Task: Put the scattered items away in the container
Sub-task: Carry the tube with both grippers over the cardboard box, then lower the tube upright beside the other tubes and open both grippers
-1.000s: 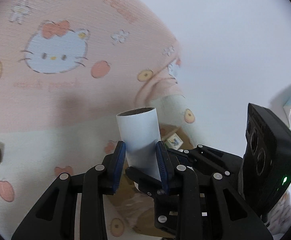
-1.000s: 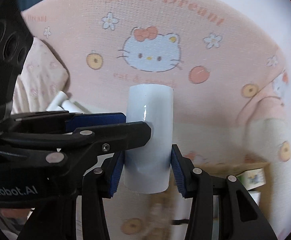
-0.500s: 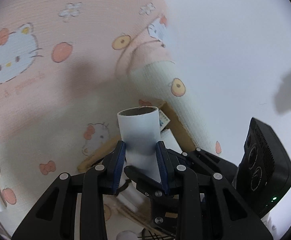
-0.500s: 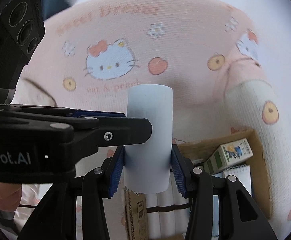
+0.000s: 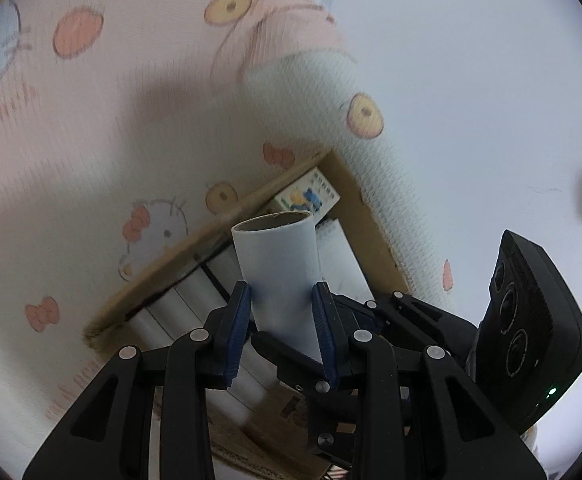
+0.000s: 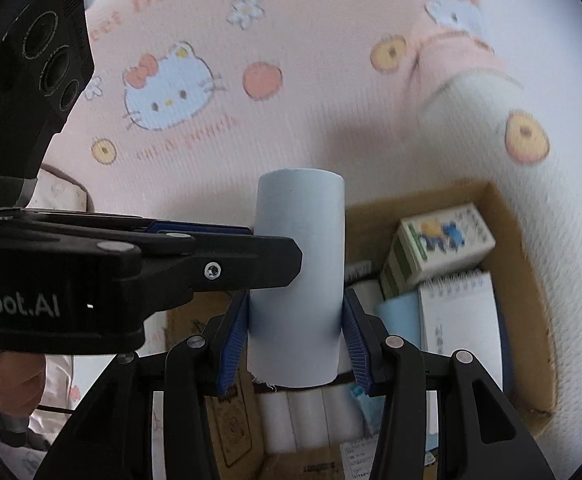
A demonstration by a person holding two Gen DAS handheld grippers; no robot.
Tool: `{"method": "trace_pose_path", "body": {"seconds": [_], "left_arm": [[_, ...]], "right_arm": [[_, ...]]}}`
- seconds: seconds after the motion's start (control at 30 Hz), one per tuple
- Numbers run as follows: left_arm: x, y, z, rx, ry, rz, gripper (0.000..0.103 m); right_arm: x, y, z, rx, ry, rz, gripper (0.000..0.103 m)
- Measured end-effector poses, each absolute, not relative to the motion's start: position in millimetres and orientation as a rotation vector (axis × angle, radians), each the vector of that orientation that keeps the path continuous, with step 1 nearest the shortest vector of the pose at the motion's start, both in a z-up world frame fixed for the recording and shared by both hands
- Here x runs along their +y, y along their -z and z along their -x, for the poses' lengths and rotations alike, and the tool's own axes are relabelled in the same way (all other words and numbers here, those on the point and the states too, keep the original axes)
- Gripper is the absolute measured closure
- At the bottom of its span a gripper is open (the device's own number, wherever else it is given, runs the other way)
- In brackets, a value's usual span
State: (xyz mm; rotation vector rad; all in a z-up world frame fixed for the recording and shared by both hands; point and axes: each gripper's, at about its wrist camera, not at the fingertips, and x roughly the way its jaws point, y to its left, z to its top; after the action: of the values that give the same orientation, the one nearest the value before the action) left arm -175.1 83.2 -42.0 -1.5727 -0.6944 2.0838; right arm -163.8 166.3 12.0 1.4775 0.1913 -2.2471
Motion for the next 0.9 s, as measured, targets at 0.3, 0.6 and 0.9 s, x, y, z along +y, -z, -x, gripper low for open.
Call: {"method": "trace_pose_path", "body": {"seconds": [0.3,0.6,0.9], "left_arm": [[106,76,182,-0.747,-2.009,1.675,0.069],[127,108,181,-0.716,-1.987,1.802,0.066],[126,125,190,-0.86,-1.947,1.877,0.064]], "right_arm": [[191,19,171,0.154,2.201,-1.578,0.06],[204,51,169,0.083,2.19,-1.66,0.06],[214,61,177,0.063,2.194,-1.674,0.06]]}}
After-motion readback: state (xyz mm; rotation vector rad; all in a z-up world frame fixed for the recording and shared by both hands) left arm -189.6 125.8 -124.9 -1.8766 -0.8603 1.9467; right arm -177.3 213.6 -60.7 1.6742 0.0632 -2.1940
